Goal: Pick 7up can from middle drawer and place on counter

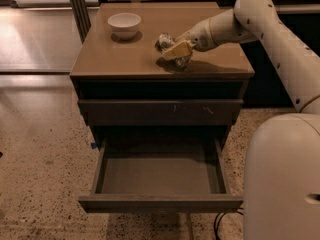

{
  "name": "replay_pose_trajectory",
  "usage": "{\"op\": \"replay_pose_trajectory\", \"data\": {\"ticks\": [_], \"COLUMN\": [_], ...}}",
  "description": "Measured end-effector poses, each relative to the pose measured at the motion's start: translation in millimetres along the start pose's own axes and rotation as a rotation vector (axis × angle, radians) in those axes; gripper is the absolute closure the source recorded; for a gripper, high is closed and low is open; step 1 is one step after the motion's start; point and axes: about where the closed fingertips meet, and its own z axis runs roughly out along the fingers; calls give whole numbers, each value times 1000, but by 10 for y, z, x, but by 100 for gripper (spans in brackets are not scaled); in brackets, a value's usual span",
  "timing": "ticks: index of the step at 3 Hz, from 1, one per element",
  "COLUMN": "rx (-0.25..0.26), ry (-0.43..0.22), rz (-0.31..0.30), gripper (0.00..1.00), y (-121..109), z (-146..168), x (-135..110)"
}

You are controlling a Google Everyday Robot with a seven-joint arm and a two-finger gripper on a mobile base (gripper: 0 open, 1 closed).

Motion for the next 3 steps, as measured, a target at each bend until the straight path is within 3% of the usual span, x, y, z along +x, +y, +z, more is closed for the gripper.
{"op": "replay_pose_trajectory", "data": {"ticks": [3], "rx": [33], "ry": [34], "rz": [46], "gripper": [12], "y": [-138], "z": [40], "x": [42]}}
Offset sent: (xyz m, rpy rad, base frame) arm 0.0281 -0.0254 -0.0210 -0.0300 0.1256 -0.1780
